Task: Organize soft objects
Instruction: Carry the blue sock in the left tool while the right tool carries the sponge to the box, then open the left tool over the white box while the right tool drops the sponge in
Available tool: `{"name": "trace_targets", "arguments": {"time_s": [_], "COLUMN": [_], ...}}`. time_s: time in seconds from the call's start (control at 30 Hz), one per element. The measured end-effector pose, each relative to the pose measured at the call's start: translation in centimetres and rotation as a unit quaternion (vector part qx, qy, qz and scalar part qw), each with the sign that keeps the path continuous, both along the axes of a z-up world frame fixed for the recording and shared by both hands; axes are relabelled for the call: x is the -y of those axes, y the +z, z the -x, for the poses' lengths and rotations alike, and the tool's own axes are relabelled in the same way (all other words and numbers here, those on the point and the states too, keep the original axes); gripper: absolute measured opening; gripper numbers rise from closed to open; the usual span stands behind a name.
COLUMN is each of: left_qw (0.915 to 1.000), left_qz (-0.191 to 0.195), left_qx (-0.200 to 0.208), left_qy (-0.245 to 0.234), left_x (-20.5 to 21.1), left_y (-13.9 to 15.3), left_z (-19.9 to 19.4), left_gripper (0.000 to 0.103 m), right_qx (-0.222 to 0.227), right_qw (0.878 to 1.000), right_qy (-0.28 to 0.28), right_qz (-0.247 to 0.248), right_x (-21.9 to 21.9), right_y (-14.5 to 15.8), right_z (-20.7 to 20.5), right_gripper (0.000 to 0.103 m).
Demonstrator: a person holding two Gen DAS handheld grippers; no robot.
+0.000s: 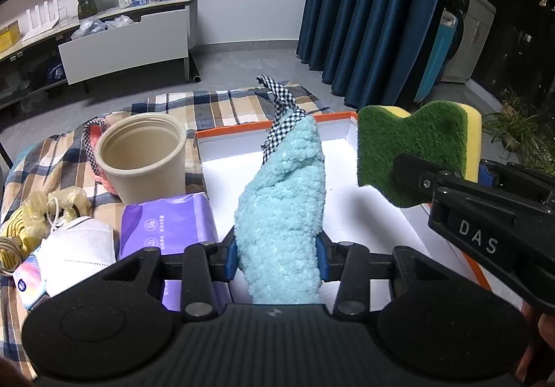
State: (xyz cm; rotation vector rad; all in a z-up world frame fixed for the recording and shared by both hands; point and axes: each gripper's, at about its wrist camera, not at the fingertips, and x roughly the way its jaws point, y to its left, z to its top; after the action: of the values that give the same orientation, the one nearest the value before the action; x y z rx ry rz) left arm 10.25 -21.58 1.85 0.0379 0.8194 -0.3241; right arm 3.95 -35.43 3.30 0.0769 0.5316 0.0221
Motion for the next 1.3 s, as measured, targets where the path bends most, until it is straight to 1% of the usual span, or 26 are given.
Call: {"name": "trace_targets", "arguments": {"time_s": [0.47,0.73,0.77,0.8,0.83,0.87,0.9,0.93,0.97,1.07,1.17,1.3], "left_qw": [0.9999,0.9999,0.9999,0.9999,0.9999,0.9999,0.9999,0.9999,0.9999,0.9998,0.9998,0.9998], "left_qz": [-0.010,-0.008,-0.008,-0.009,-0.007,-0.006,-0.004,-0.004,-0.003,0.001,0.003,0.005], "left_qx": [-0.011,-0.014,-0.014,-0.013,-0.012,-0.011,-0.009,-0.005,-0.001,0.006,0.010,0.017], "left_qy": [-0.006,-0.005,-0.005,-0.006,-0.008,-0.011,-0.012,-0.012,-0.013,-0.016,-0.014,-0.007], "left_x": [1.5,2.0,2.1,2.2,2.3,2.4,2.5,2.5,2.5,2.4,2.0,1.4], "left_y": [-1.1,-1.6,-1.5,-1.5,-1.5,-1.5,-1.5,-1.4,-1.3,-1.0,-0.6,0.2], "left_z": [-1.6,-2.8,-2.9,-3.1,-3.2,-3.3,-3.3,-3.3,-3.2,-2.9,-2.5,-1.8], "left_gripper": [0.043,0.045,0.046,0.054,0.057,0.063,0.070,0.073,0.076,0.077,0.081,0.086], "right_qx": [-0.017,-0.015,-0.011,-0.005,-0.001,-0.001,0.000,0.005,0.011,0.021,0.034,0.042], "right_qw": [1.000,1.000,1.000,1.000,1.000,1.000,1.000,1.000,1.000,1.000,0.999,0.999], "right_qy": [-0.008,-0.011,-0.014,-0.015,-0.013,-0.011,-0.013,-0.016,-0.015,-0.017,-0.018,-0.018], "right_qz": [0.007,0.014,0.015,0.016,0.014,0.012,0.012,0.011,0.009,0.001,-0.006,0.001], "right_x": [0.9,1.5,1.6,1.7,1.8,1.9,2.0,2.1,2.1,2.4,2.4,1.8], "right_y": [-1.7,-2.2,-2.2,-2.2,-2.2,-2.1,-2.0,-1.9,-1.8,-1.1,-0.1,0.9], "right_z": [-3.0,-4.4,-4.5,-4.5,-4.5,-4.6,-4.5,-4.3,-4.0,-2.9,-1.7,0.1], "right_gripper": [0.037,0.037,0.038,0.039,0.045,0.051,0.062,0.065,0.065,0.065,0.065,0.065]}}
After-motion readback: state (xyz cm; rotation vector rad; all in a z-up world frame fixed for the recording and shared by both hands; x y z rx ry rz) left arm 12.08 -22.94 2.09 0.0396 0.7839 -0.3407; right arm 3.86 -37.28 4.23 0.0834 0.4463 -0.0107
